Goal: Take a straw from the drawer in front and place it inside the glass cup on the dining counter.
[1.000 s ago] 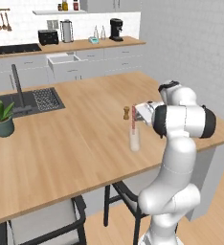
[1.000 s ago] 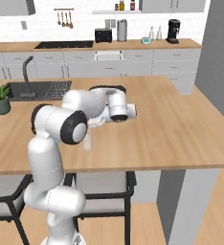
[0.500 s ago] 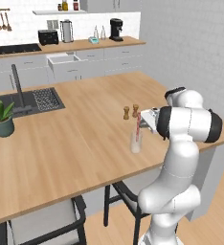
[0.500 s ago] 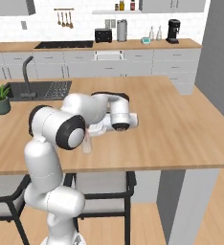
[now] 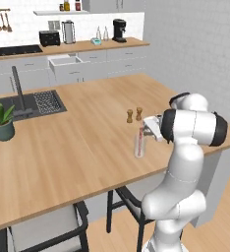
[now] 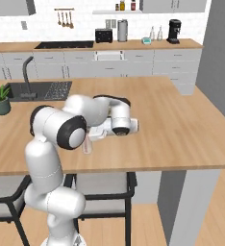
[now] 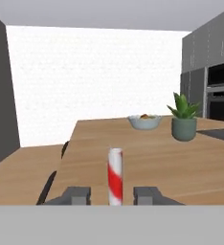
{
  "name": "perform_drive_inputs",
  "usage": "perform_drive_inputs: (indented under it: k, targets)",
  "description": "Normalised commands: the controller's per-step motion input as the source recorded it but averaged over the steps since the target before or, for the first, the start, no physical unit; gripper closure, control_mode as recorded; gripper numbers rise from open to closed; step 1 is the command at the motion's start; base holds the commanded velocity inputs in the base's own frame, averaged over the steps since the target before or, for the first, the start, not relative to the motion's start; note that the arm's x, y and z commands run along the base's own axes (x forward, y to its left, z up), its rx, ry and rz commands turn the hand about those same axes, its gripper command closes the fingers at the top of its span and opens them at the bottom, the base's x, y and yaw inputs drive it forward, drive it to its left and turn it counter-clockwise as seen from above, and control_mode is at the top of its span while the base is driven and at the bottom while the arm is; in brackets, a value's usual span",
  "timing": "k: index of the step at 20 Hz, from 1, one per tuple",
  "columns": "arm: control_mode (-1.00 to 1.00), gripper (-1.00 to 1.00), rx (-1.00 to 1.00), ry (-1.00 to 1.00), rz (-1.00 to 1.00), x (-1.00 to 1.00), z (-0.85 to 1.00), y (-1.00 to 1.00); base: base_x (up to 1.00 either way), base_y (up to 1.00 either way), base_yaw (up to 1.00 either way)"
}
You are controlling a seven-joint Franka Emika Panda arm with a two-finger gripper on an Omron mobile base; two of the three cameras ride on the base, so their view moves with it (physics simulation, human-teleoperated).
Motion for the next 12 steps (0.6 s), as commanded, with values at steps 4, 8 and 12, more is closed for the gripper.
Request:
perform_drive_inputs:
  k: [4, 8, 12]
  targets:
    - [-1.00, -1.00, 0.00, -0.04, 0.00, -0.23, 0.25, -0.14, 0.00, 0.00, 0.00]
    - [-1.00, -1.00, 0.00, -0.15, 0.00, -0.35, 0.90, -0.12, 0.00, 0.00, 0.00]
    - [-1.00, -1.00, 0.01, -0.21, 0.00, -0.32, 1.00, 0.03, 0.00, 0.00, 0.00]
